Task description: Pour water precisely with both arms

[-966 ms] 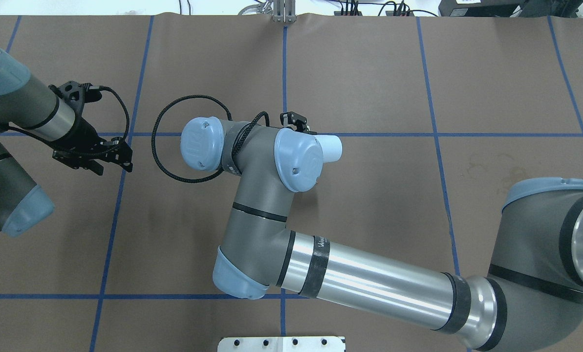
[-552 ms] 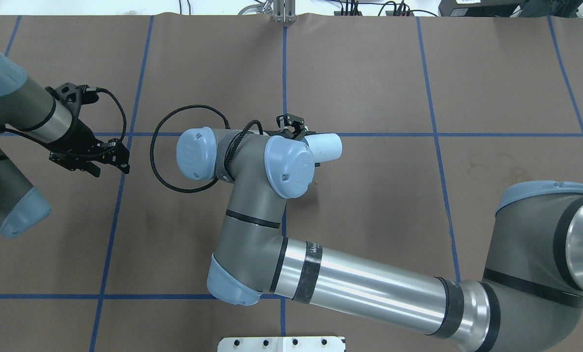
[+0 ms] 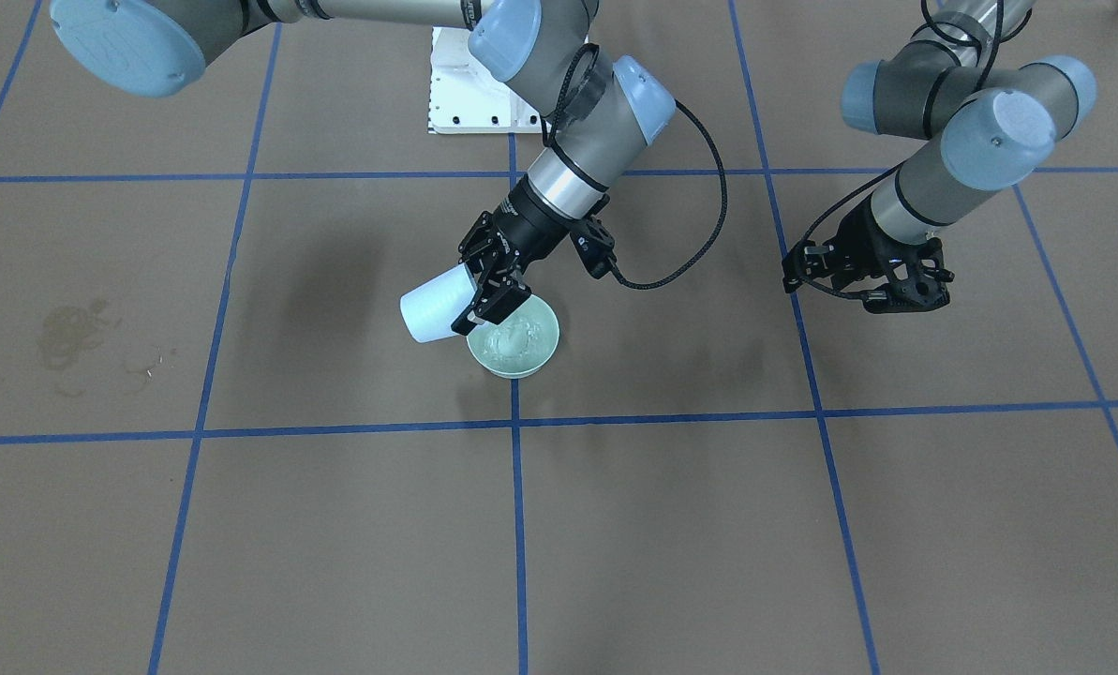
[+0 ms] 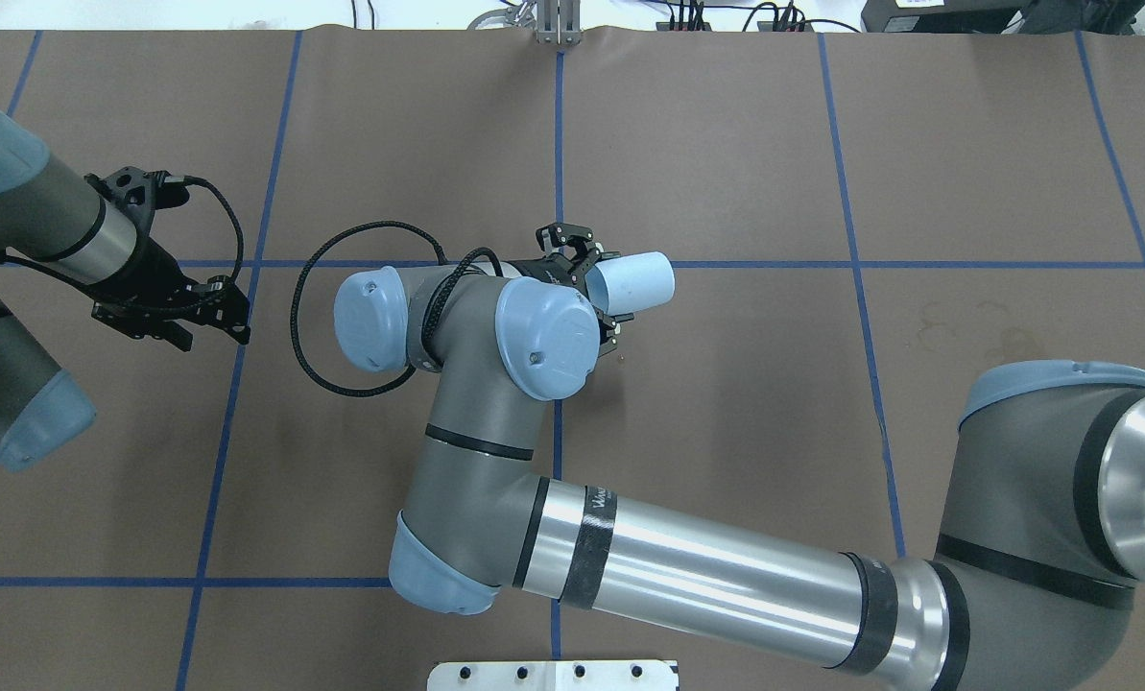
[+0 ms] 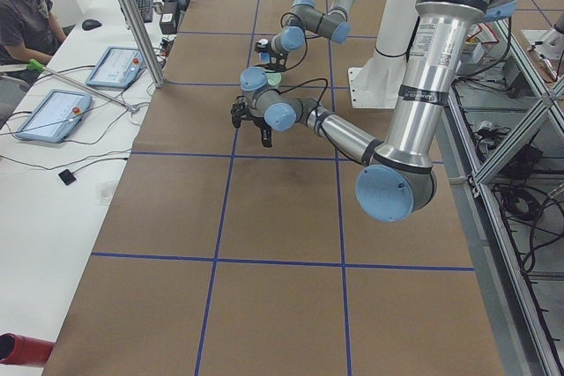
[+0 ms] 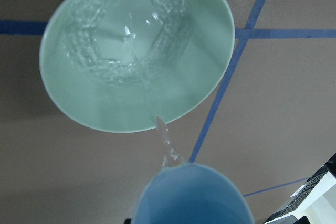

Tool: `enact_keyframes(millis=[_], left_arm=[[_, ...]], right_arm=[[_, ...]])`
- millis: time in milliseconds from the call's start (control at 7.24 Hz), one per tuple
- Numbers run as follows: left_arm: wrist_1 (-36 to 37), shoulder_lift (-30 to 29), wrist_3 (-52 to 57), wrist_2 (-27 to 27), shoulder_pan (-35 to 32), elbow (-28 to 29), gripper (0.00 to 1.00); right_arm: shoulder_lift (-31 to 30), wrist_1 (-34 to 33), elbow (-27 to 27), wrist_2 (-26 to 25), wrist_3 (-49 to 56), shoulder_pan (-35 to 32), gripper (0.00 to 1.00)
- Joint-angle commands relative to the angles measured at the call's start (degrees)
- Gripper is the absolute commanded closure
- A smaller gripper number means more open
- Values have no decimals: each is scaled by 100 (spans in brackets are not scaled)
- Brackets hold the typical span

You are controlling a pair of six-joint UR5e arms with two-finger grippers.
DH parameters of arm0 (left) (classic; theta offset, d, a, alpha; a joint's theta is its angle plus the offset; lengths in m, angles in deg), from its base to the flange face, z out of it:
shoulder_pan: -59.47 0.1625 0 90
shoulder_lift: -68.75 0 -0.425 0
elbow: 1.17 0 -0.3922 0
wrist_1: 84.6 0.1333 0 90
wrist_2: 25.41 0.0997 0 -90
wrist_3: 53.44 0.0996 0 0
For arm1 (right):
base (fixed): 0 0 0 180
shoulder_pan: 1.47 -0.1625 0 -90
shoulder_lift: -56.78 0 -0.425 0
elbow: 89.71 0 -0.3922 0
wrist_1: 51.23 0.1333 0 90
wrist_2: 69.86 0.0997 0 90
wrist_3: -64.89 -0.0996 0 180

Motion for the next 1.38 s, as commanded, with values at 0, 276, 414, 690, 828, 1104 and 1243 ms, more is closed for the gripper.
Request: enact_keyframes(millis=[0, 276, 414, 690, 828, 1104, 1243], left_arm=[[4, 16, 9, 0, 8, 22, 27], [-5, 16, 9, 8, 8, 40, 27], [-5, 16, 52, 9, -1, 40, 27], [4, 16, 70, 9, -1, 14, 26], [4, 7, 70, 9, -1, -4, 27], [12, -28, 35, 9, -1, -187, 26], [39, -107, -17, 17, 34, -197, 26]], right_arm=[[230, -275, -194, -212, 2, 33, 100], [310, -627, -186, -475, 2, 95, 100], [283, -636, -186, -537, -15, 121, 100], [205, -305, 59, -450, -809, 148, 100], [-179, 159, 382, -363, -1024, 139, 100], [-1110, 977, 1286, 475, -1609, -359, 100], [-1619, 1372, 1900, 1143, -2276, -606, 100]])
